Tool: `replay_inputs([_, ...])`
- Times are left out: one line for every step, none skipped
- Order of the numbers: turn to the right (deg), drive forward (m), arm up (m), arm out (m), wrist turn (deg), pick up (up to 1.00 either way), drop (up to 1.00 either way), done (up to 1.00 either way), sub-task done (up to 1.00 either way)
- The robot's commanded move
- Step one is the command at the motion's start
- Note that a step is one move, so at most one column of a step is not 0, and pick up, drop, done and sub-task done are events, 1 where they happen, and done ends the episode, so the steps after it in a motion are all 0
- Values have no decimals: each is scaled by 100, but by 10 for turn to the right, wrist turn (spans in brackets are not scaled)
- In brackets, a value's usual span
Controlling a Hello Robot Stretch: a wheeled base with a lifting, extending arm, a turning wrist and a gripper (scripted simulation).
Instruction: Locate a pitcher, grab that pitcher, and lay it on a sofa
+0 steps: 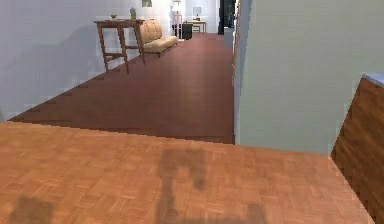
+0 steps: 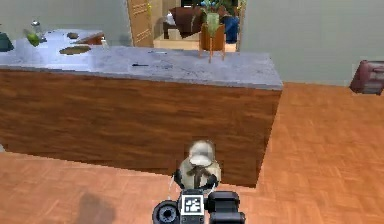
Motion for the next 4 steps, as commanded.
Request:
replay_inputs([-30, 0, 0, 0, 0, 0, 0, 0, 0])
replay_inputs([0, 100, 0, 0, 0, 0, 0, 0, 0])
replay_inputs([0, 90, 0, 0, 0, 0, 0, 0, 0])
replay_inputs([0, 100, 0, 0, 0, 0, 0, 0, 0])
